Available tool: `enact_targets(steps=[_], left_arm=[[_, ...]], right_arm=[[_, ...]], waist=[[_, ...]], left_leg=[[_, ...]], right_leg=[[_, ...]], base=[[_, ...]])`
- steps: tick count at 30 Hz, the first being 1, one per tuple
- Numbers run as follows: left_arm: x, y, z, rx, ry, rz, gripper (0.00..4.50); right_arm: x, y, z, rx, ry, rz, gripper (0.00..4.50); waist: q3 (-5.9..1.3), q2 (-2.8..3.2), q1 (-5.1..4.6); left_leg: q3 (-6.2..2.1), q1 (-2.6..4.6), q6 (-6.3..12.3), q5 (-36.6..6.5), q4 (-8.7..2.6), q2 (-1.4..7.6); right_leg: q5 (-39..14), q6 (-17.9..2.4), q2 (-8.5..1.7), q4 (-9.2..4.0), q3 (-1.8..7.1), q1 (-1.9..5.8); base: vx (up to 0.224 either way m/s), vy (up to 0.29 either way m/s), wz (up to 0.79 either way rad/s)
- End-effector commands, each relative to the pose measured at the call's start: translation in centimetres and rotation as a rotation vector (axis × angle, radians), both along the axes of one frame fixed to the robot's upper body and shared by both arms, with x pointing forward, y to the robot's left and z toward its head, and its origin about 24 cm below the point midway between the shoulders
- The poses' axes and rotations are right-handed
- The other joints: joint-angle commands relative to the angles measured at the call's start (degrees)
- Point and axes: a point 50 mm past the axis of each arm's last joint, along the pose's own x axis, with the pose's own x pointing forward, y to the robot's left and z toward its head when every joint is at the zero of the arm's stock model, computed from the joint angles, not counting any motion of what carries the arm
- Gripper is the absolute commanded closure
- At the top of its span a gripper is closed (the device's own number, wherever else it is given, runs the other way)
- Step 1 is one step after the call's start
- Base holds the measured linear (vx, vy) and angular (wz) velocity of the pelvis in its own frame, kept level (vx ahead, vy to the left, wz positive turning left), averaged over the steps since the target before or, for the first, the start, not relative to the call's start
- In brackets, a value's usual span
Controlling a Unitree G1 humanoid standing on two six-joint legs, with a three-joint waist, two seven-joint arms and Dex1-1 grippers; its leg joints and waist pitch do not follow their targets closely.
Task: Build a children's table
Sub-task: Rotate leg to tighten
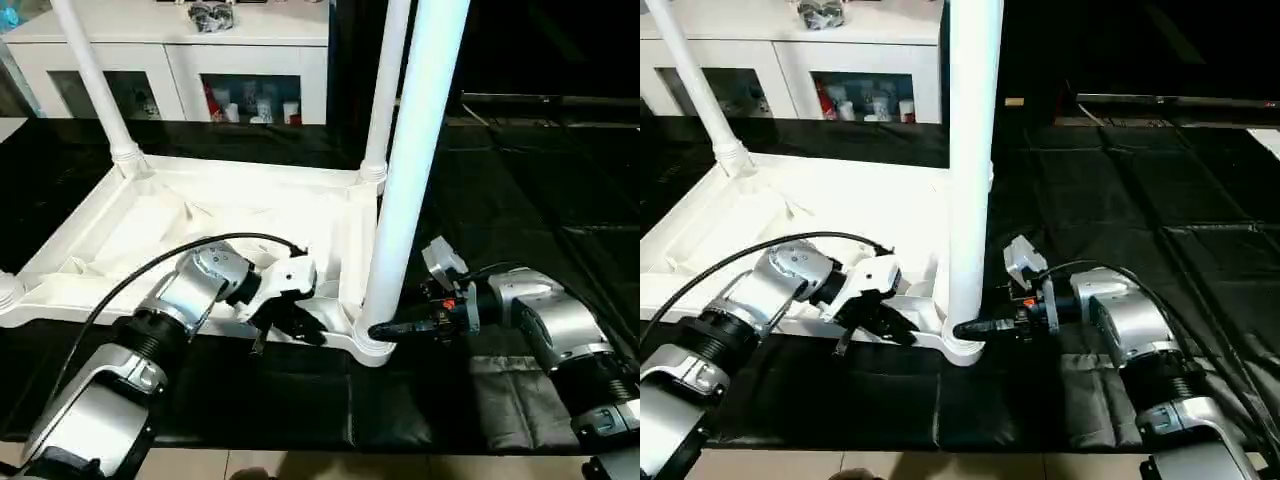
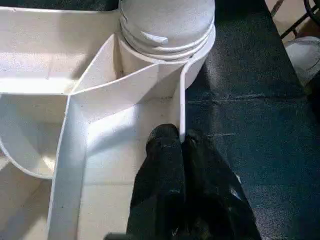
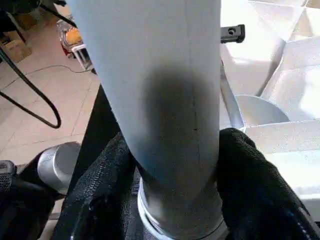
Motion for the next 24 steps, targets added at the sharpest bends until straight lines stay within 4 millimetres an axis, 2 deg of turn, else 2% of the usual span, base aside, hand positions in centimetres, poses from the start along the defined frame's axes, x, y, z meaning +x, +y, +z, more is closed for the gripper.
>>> enact_targets(steps=[1, 3, 4, 5, 6, 7, 8, 9, 10, 11, 12, 13, 14, 16, 17, 18, 19, 20, 24], left_arm=[[0.3, -0.9, 0.3, -0.015, -0.011, 0.009, 4.50], [1.1, -1.7, 0.4, -0.032, -0.038, 0.123, 4.50], [1.1, -1.7, 0.4, -0.032, -0.038, 0.123, 4.50], [1.4, -1.9, 0.5, -0.046, -0.039, 0.159, 4.50], [1.5, -2.1, 0.6, -0.056, -0.040, 0.182, 4.50], [1.8, -2.5, 0.8, -0.080, -0.038, 0.238, 4.50], [1.8, -2.5, 0.8, -0.080, -0.038, 0.238, 4.50], [2.0, -2.8, 0.9, -0.093, -0.036, 0.269, 4.50], [2.2, -3.3, 1.1, -0.109, -0.032, 0.308, 4.50], [2.4, -3.7, 1.1, -0.123, -0.031, 0.353, 4.50], [2.8, -4.2, 1.2, -0.136, -0.034, 0.414, 4.50], [2.8, -4.2, 1.2, -0.136, -0.034, 0.414, 4.50], [2.9, -4.4, 1.3, -0.139, -0.037, 0.435, 4.50], [3.6, -5.1, 1.5, -0.156, -0.049, 0.546, 4.50], [3.9, -5.4, 1.6, -0.167, -0.055, 0.606, 4.50], [4.0, -5.5, 1.7, -0.172, -0.056, 0.629, 4.50], [4.2, -5.7, 1.8, -0.180, -0.061, 0.661, 4.50], [4.2, -5.7, 1.8, -0.180, -0.061, 0.661, 4.50], [4.3, -6.1, 2.1, -0.205, -0.059, 0.693, 4.50]], right_arm=[[-0.4, 0.5, 0.0, 0.055, 0.032, 0.009, 2.44], [-0.1, 1.2, -0.4, 0.077, 0.033, -0.112, 2.46], [-0.1, 1.2, -0.4, 0.077, 0.033, -0.112, 2.46], [0.1, 1.5, -0.7, 0.055, 0.021, -0.159, 2.46], [0.2, 1.8, -1.0, 0.039, 0.013, -0.191, 2.46], [0.7, 2.3, -1.5, 0.011, -0.008, -0.289, 2.48], [0.7, 2.3, -1.5, 0.011, -0.008, -0.289, 2.48], [1.1, 2.6, -1.7, 0.006, -0.011, -0.348, 2.51], [1.6, 3.1, -2.0, 0.001, -0.010, -0.425, 2.52], [2.0, 3.9, -2.1, -0.001, -0.014, -0.480, 2.53], [2.6, 4.9, -2.2, -0.005, -0.023, -0.546, 2.53], [2.6, 4.9, -2.2, -0.005, -0.023, -0.546, 2.54], [2.7, 5.2, -2.2, -0.007, -0.024, -0.569, 2.54], [3.6, 7.0, -2.1, -0.010, -0.017, -0.680, 2.54], [4.0, 7.9, -1.9, -0.004, -0.012, -0.734, 2.54], [4.1, 8.2, -1.8, -0.001, -0.011, -0.754, 2.54], [4.4, 8.5, -1.6, 0.010, 0.000, -0.804, 2.54], [4.4, 8.5, -1.6, 0.010, 0.000, -0.804, 2.54], [4.8, 9.8, -1.2, 0.004, -0.027, -0.827, 2.54]], waist=[[-4.26, -0.60, -0.60], [-4.08, -0.58, -0.56], [-4.05, -0.69, -0.59], [-3.98, -0.24, -0.74], [-3.85, -0.40, -1.13], [-3.72, -0.30, -1.48], [-3.62, -0.40, -1.81], [-3.63, -0.23, -2.32], [-3.56, -0.33, -2.69], [-3.55, -0.36, -3.26], [-3.45, -0.03, -4.21], [-3.38, -0.10, -4.69], [-3.54, -0.17, -5.18], [-3.46, -0.06, -6.08], [-3.61, -0.21, -6.61], [-3.71, -0.13, -6.78], [-3.74, -0.39, -6.91], [-3.77, -0.26, -6.94], [-4.20, -0.12, -7.19]], left_leg=[[-0.30, 0.84, 3.32, -8.4, -3.98, 1.99], [-0.21, 1.12, 2.87, -9.4, -4.00, 1.95], [-0.21, 1.06, 2.68, -9.5, -4.03, 1.84], [-0.47, 0.87, 2.12, -10.0, -4.19, 1.79], [-0.47, 0.77, 1.70, -10.8, -4.24, 1.58], [-0.45, 0.97, 1.10, -11.9, -4.26, 1.41], [-0.49, 0.97, 0.87, -12.4, -4.29, 1.25], [-0.73, 0.88, 0.78, -13.2, -4.34, 1.06], [-0.71, 0.69, 0.74, -13.2, -4.41, 1.10], [-0.87, 0.79, 0.47, -13.8, -4.43, 0.99], [-0.97, 0.31, 0.04, -14.1, -4.43, 0.83], [-1.21, 0.13, -0.25, -14.7, -4.50, 0.76], [-1.34, 0.31, 0.17, -15.6, -4.39, 0.55], [-1.38, 0.18, 0.47, -15.7, -4.23, 0.38], [-1.43, 0.14, 0.55, -15.2, -4.17, 0.30], [-1.51, 0.03, 0.80, -14.6, -4.14, 0.23], [-1.33, 0.06, 1.55, -13.6, -4.11, 0.26], [-1.31, 0.16, 1.80, -13.3, -4.09, 0.33], [-1.10, -0.11, 3.54, -9.1, -3.93, 0.52]], right_leg=[[-15.7, -11.4, -3.63, -3.10, 3.13, 3.14], [-17.7, -11.0, -3.65, -3.50, 3.15, 2.88], [-18.4, -10.7, -3.62, -3.64, 3.10, 2.98], [-20.4, -9.9, -3.78, -3.74, 2.97, 3.18], [-22.3, -8.8, -3.66, -4.10, 2.82, 3.20], [-24.6, -7.9, -3.72, -4.44, 2.78, 3.03], [-25.8, -7.6, -3.67, -4.66, 2.65, 3.01], [-27.7, -6.7, -3.71, -4.92, 2.40, 3.33], [-28.0, -6.4, -3.63, -4.99, 2.43, 3.36], [-28.8, -6.0, -3.63, -5.19, 2.23, 3.24], [-29.1, -5.8, -3.48, -5.14, 2.03, 3.40], [-30.2, -5.3, -3.48, -5.23, 1.70, 3.54], [-31.7, -4.3, -3.52, -5.79, 1.40, 3.67], [-31.5, -4.5, -3.37, -5.94, 1.39, 3.44], [-30.7, -5.0, -3.40, -5.77, 1.43, 3.42], [-30.0, -5.2, -3.40, -5.73, 1.37, 3.58], [-28.1, -5.7, -3.28, -5.69, 1.61, 3.42], [-27.1, -6.4, -3.32, -5.54, 1.74, 3.32], [-17.6, -10.2, -3.15, -4.24, 2.15, 3.69]], base=[[0.000, 0.000, 0.00], [0.000, 0.000, 0.00], [0.000, 0.000, 0.00], [0.000, 0.000, 0.00], [0.000, 0.000, 0.00], [0.000, 0.000, 0.00], [0.000, 0.000, 0.00], [0.000, 0.000, 0.00], [0.000, 0.000, 0.00], [0.000, 0.000, 0.00], [0.000, 0.000, 0.00], [0.000, 0.000, 0.00], [0.000, 0.000, 0.00], [0.000, 0.000, 0.00], [0.000, 0.000, 0.00], [0.000, 0.000, 0.00], [0.000, 0.000, 0.00], [0.000, 0.000, 0.00], [0.000, 0.000, 0.00]])
